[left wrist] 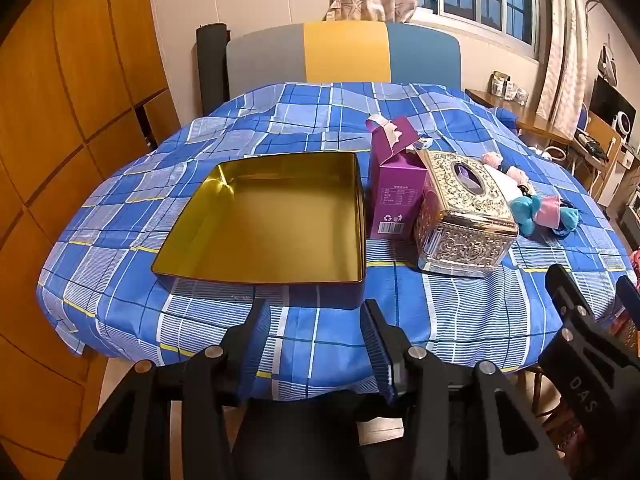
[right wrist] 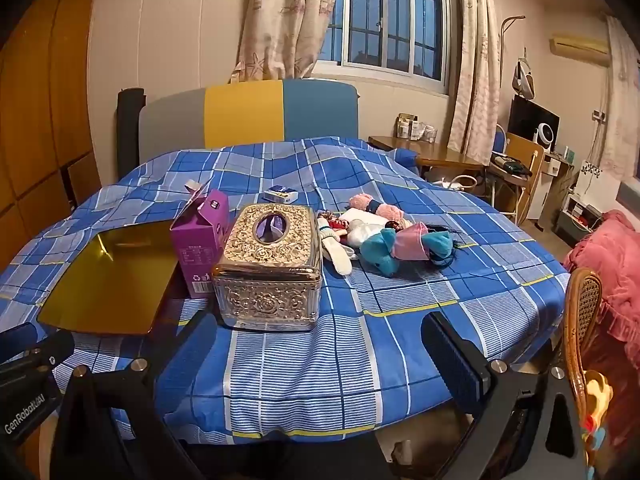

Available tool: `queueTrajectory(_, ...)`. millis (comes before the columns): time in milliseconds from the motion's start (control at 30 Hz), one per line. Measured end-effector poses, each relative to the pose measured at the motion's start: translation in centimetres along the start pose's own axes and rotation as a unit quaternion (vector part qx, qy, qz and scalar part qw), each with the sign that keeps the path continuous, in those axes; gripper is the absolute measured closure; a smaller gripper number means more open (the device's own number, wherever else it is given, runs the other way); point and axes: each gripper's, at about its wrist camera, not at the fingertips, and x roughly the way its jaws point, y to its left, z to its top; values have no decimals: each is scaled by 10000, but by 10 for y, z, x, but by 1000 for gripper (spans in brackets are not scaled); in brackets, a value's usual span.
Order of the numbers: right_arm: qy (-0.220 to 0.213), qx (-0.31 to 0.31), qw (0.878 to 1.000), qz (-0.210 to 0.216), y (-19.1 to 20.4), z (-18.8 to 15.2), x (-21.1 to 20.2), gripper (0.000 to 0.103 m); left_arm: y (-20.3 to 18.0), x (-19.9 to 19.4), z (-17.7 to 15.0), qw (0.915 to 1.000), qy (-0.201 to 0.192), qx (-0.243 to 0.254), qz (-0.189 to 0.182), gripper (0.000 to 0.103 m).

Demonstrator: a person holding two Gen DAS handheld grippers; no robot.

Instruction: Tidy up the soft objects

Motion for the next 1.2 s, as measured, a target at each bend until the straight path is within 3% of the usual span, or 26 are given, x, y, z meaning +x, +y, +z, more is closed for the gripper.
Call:
queueTrajectory(533, 4, -15, 10000, -5, 0, 0, 0, 0, 1, -2, 1, 10000, 63, 33, 42, 56)
queueTrajectory(1200, -20, 6, 10000, -32, -2, 2, -1, 0, -1, 7, -3, 9996, 67, -169, -199, 56)
